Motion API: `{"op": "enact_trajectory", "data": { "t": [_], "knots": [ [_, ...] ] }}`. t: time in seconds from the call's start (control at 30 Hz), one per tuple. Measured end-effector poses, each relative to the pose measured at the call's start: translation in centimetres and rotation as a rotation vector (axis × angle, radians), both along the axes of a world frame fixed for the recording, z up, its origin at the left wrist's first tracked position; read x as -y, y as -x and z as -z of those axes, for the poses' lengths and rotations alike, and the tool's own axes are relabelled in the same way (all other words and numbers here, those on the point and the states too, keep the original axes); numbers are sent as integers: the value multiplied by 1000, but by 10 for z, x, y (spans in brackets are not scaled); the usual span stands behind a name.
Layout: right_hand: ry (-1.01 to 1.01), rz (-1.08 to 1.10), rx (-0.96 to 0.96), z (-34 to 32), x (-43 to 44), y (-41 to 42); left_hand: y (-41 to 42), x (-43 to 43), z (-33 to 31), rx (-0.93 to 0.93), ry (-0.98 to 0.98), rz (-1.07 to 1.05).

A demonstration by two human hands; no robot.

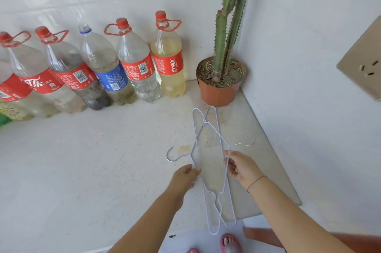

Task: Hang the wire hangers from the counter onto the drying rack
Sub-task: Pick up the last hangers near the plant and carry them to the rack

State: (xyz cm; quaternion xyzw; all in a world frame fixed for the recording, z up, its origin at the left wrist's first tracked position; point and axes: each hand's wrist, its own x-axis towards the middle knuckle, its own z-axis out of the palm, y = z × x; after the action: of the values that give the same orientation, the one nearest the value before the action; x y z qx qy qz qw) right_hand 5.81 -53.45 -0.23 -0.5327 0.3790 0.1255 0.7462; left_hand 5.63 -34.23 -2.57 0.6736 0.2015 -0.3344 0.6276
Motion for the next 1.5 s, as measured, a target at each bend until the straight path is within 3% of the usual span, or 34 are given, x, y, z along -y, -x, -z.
{"op": "enact_trajectory", "data": {
  "t": [0.23,0.53,0.73,1.0,1.3,1.5],
  "knots": [
    [217,-120,306,-28,24,16,-3,6,-2,-45,43,-103],
    [59,-324,88,-11,32,36,-3,18,-10,-140,100,-281],
    [41,-353,126,-11,21,37,-3,24,-15,-192,162,-367],
    [40,-206,202,-18,24,36,-3,37,-30,-204,340,-407],
    [-41,-168,299,-38,23,28,-12,47,-57,-90,353,-363],
    [-66,-245,359,-62,6,14,-8,26,-80,-24,429,-442]
  ]
}}
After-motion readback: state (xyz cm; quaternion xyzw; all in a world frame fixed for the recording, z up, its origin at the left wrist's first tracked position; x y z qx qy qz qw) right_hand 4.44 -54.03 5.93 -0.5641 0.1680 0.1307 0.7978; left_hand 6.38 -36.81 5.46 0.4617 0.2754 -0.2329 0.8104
